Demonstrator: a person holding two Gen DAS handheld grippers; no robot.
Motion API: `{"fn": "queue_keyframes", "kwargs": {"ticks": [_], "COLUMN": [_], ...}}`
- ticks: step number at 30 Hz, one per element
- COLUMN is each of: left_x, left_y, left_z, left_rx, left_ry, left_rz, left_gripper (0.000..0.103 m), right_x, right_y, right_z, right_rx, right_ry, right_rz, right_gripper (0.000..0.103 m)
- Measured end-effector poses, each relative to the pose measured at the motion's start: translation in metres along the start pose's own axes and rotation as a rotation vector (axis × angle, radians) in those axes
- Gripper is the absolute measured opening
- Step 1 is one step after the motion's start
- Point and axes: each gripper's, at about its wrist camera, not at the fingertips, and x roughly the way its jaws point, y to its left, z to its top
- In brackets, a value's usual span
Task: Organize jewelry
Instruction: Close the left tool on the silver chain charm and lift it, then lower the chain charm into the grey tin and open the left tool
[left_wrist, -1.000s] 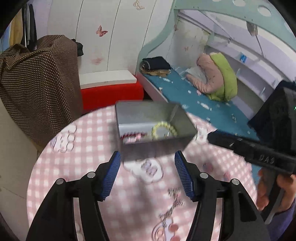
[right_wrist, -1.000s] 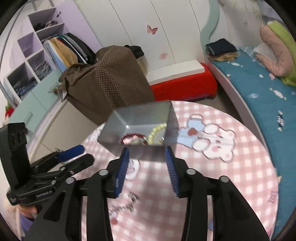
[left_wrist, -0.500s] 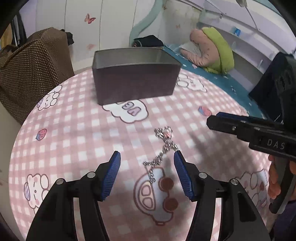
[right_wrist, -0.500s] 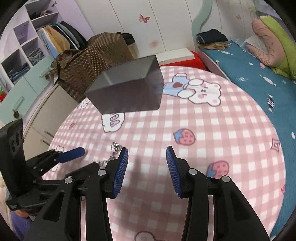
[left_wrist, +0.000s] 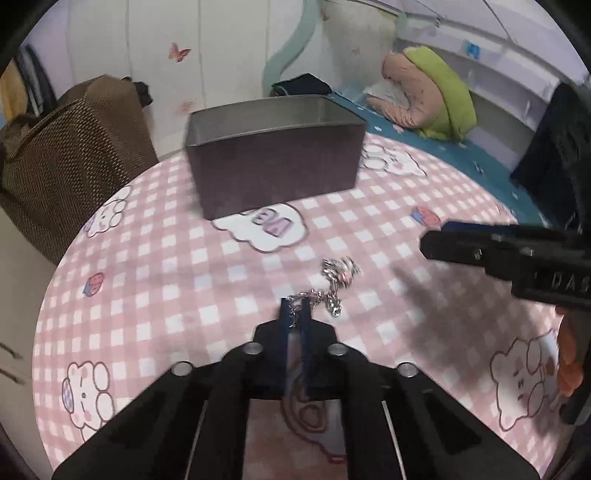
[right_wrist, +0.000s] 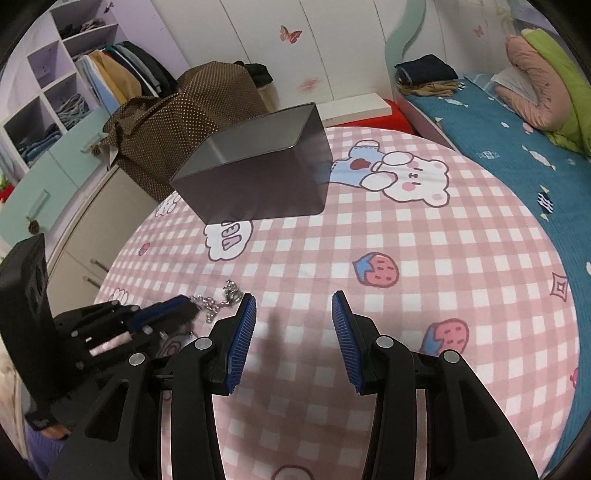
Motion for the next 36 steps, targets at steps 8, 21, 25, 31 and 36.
{"fn": "queue_keyframes", "kwargs": {"ticks": [8,21,25,31,36], "left_x": [-0.025,-0.062,-0.066,-0.076,-0.088], "left_y": [0.031,0.035,0.033,0.030,0.027], "left_z": [0.020,0.067,0.077,0.100,0.127], "left_rx": [-0.085,-0.073,-0.069,-0.050,-0.032], "left_ry": [-0.065,-0.168,-0.186,-0.223,-0.265], "left_rz": [-0.066,-0.168,-0.173,-0.185,-0.175], "left_gripper": [0.002,0.002,0.002,0.002,0.002], "right_x": [0.005,0.008,0.014,0.012,0.001], "right_y": [0.004,0.027,0.029,0.033,0.028], "right_z": [0.004,0.018,0.020,0.031,0.050], "right_rx": [-0.007,-0.088,-0.089,-0.093,-0.067], "right_ry": [0.000,-0.022,-0.016,-0.040,-0.102], "right_rz": [0.012,0.014,0.026,0.047,0.038], "right_gripper": [0.043,0.043,0.043,0.043,0.043]}}
